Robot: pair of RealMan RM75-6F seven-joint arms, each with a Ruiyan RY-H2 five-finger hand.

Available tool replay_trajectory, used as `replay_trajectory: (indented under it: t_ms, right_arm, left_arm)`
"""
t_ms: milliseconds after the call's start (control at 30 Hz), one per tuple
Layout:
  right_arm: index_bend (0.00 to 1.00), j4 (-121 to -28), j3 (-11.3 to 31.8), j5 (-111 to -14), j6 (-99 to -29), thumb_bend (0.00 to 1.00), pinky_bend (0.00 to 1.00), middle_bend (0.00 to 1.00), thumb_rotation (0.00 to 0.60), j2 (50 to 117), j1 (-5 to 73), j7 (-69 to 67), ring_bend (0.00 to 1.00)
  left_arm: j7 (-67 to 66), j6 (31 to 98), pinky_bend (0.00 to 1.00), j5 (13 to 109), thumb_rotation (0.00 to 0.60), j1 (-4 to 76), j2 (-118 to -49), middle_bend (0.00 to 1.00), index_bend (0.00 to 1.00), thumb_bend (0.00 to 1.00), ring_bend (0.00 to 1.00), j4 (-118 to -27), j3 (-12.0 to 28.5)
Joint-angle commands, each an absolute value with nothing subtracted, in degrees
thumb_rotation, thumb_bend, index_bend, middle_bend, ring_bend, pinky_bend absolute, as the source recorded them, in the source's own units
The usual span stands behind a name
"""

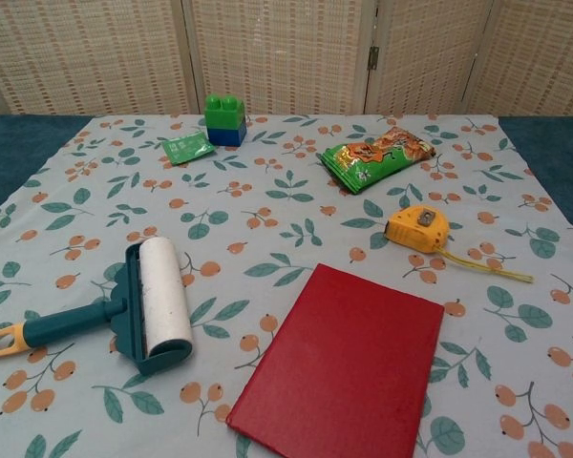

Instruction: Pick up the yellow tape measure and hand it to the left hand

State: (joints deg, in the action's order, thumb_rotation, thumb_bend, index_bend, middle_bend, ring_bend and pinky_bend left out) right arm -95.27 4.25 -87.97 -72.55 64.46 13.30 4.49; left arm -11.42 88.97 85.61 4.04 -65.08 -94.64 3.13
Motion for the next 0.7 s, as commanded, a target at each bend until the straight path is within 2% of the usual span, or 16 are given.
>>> replay_trajectory:
  t_ms: [33, 233, 367, 500, 700]
  right_arm:
    - [0.00, -98.01, 6.62, -83.57, -66.12, 0.51, 0.13, 0.04, 0.600, 67.06, 18.05, 8.31, 0.18]
    - [0.00, -98.39, 10.38, -74.74, -56.94, 0.50, 0.13, 0.00, 0.600, 70.88, 24.93, 10.61, 0.13]
    - [0.00, -96.74, 12.40, -67.71, -51.62, 0.36, 0.10, 0.00, 0.600, 74.30, 29.81, 13.27, 0.08]
    - [0.00, -92.92, 13.36, -62.95, -50.35, 0.30, 0.09, 0.00, 0.600, 78.89, 33.50, 17.24, 0.08]
    - [0.00, -86.17, 14.13, -57.30, -49.52, 0.30, 0.09, 0.00, 0.600, 85.14, 37.92, 21.00, 0.08]
  left_arm:
    - [-11.40, 89.24, 0.00, 85.89, 0.600, 4.03, -65.18, 0.00, 0.02, 0.15, 0.00, -94.75, 3.17]
    - [-10.99, 89.27, 0.00, 86.05, 0.600, 3.89, -65.24, 0.00, 0.02, 0.15, 0.00, -94.85, 3.08]
    - [-10.63, 89.76, 0.00, 86.32, 0.600, 3.68, -65.19, 0.00, 0.02, 0.15, 0.00, -94.81, 3.12]
    - [-10.29, 90.02, 0.00, 86.34, 0.600, 3.39, -65.11, 0.00, 0.02, 0.15, 0.00, -94.62, 3.04]
    - [-9.59, 90.01, 0.00, 85.83, 0.600, 3.05, -65.09, 0.00, 0.02, 0.15, 0.00, -94.14, 3.05]
